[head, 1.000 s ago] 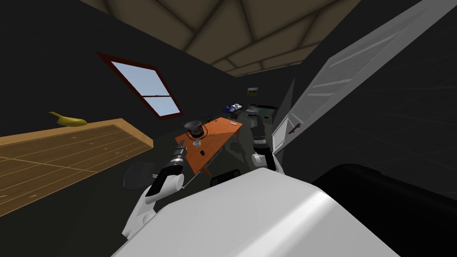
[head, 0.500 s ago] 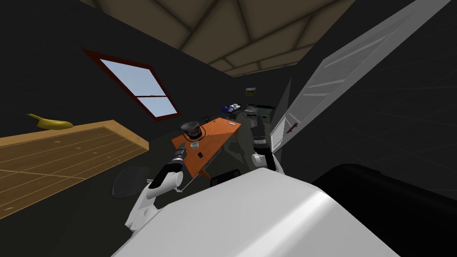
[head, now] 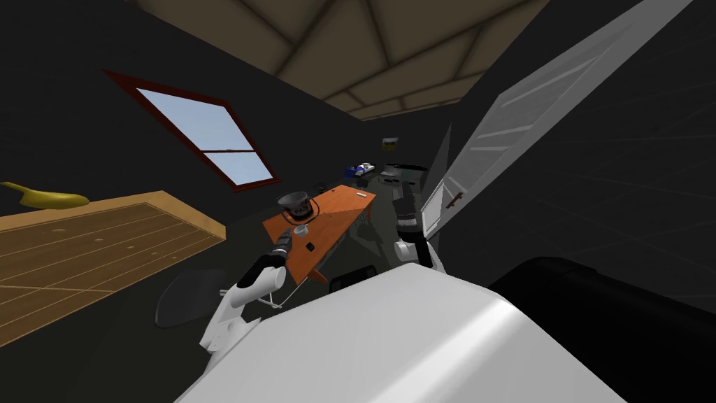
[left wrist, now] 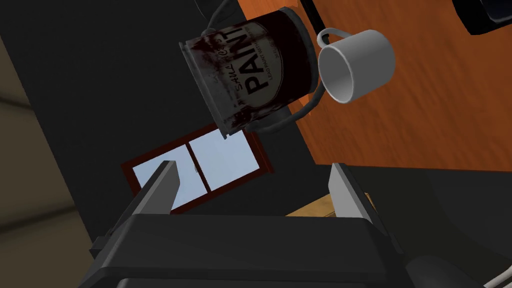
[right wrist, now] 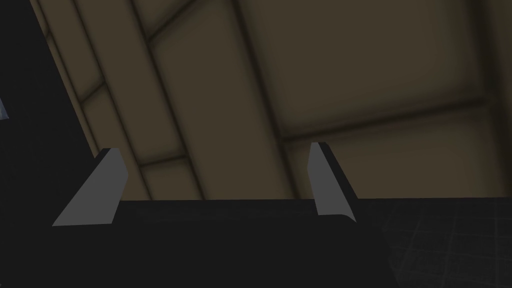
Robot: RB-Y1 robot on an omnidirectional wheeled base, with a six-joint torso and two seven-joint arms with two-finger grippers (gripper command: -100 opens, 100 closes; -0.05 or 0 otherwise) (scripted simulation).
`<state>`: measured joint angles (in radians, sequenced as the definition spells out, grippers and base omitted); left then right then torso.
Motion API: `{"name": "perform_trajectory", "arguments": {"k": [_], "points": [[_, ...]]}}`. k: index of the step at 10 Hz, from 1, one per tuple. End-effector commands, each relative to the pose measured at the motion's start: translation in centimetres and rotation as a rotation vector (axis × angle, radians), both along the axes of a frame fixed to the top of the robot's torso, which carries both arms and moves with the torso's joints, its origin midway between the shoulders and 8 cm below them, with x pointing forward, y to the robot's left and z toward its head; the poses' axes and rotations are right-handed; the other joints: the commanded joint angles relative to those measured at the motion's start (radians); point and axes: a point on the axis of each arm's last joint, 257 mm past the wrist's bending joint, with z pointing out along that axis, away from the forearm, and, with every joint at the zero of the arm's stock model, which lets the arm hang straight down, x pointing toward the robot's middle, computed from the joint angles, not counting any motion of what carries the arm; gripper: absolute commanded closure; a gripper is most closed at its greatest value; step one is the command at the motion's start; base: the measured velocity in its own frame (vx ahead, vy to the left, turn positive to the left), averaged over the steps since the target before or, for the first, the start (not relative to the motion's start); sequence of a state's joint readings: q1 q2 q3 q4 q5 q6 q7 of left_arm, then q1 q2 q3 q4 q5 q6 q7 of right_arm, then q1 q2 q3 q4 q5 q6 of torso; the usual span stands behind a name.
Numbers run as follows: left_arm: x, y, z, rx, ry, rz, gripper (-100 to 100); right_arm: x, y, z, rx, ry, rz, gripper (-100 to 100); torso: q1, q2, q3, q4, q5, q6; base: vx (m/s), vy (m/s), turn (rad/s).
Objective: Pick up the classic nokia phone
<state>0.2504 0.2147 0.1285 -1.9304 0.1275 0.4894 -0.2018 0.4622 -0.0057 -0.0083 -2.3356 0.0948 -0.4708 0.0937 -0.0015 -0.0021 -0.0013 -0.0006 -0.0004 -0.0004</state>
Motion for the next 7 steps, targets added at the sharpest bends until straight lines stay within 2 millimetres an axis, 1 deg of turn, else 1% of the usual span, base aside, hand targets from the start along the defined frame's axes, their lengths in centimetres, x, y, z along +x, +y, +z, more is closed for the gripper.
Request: {"name": "perform_trajectory", "arguments": {"k": [1, 2, 3, 4, 5, 7], "points": [[0.0, 1.1, -1.7, 0.001, 0.060, 0.015, -100, 0.0, 0.0, 0.0, 0.000, 0.000, 0.000, 0, 0.000, 0.000, 0.000, 0.000, 0.000, 0.000, 0.033, -0.019, -0.069], [-0.3, 1.1, -2.3, -0.003, 0.088, 0.019, -100, 0.0, 0.0, 0.0, 0.000, 0.000, 0.000, 0, 0.000, 0.000, 0.000, 0.000, 0.000, 0.000, 0.030, -0.015, -0.037], [-0.3, 2.0, -3.5, -0.002, 0.132, 0.031, -100, 0.0, 0.0, 0.0, 0.000, 0.000, 0.000, 0, 0.000, 0.000, 0.000, 0.000, 0.000, 0.000, 0.039, -0.021, -0.050], [-0.6, 2.0, -4.1, -0.006, 0.158, 0.034, -100, 0.0, 0.0, 0.0, 0.000, 0.000, 0.000, 0, 0.000, 0.000, 0.000, 0.000, 0.000, 0.000, 0.030, -0.022, -0.041], [-0.6, 2.9, -5.1, -0.005, 0.193, 0.046, -100, 0.0, 0.0, 0.0, 0.000, 0.000, 0.000, 0, 0.000, 0.000, 0.000, 0.000, 0.000, 0.000, 0.032, -0.026, -0.082], [-1.1, 2.9, -5.9, -0.011, 0.231, 0.050, -100, 0.0, 0.0, 0.0, 0.000, 0.000, 0.000, 0, 0.000, 0.000, 0.000, 0.000, 0.000, 0.000, 0.022, -0.013, -0.014]]}}
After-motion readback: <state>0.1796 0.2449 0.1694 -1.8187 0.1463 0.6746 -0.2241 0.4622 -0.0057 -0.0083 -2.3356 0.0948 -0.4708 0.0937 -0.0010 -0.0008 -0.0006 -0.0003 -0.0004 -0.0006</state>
